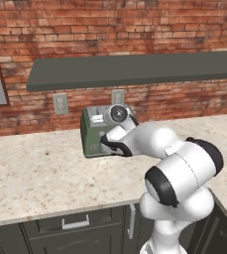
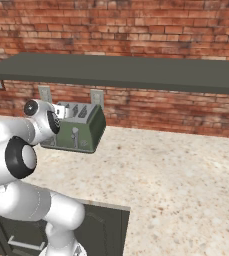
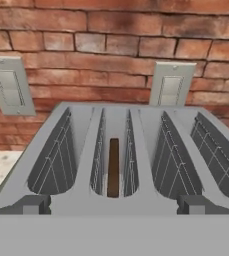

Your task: Start the toaster. Once the lever pops up, take the bread to the plate on the dining counter.

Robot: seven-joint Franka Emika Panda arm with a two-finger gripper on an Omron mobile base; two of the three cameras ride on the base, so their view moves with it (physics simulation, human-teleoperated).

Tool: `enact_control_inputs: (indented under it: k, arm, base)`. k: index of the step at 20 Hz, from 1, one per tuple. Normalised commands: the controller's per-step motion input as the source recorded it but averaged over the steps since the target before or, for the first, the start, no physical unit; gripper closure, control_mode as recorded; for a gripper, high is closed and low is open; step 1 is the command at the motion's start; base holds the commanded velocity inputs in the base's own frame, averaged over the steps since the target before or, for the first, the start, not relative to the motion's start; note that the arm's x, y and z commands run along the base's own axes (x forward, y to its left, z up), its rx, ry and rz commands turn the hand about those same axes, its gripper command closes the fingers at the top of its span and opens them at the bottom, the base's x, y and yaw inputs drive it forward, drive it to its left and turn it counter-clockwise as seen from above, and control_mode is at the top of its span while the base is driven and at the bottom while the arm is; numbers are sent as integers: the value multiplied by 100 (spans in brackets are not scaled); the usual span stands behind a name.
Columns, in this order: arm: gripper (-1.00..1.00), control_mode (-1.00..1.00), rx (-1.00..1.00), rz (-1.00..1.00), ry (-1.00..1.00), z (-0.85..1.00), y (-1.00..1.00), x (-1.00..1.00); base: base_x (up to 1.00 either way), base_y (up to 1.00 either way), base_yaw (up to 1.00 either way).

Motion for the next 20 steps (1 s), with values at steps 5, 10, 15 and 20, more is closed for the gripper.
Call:
enact_control_inputs:
  k: [5, 10, 15, 20]
  arm:
    - [-100, -100, 0, 0, 4, 0, 0, 11]
    - [-100, -100, 0, 0, 5, 0, 0, 11]
    - [-100, -100, 0, 0, 5, 0, 0, 10]
    - [-100, -100, 0, 0, 1, 0, 0, 1]
  base:
    - [0, 0, 0]
    - [0, 0, 0]
    - [0, 0, 0]
    - [0, 0, 0]
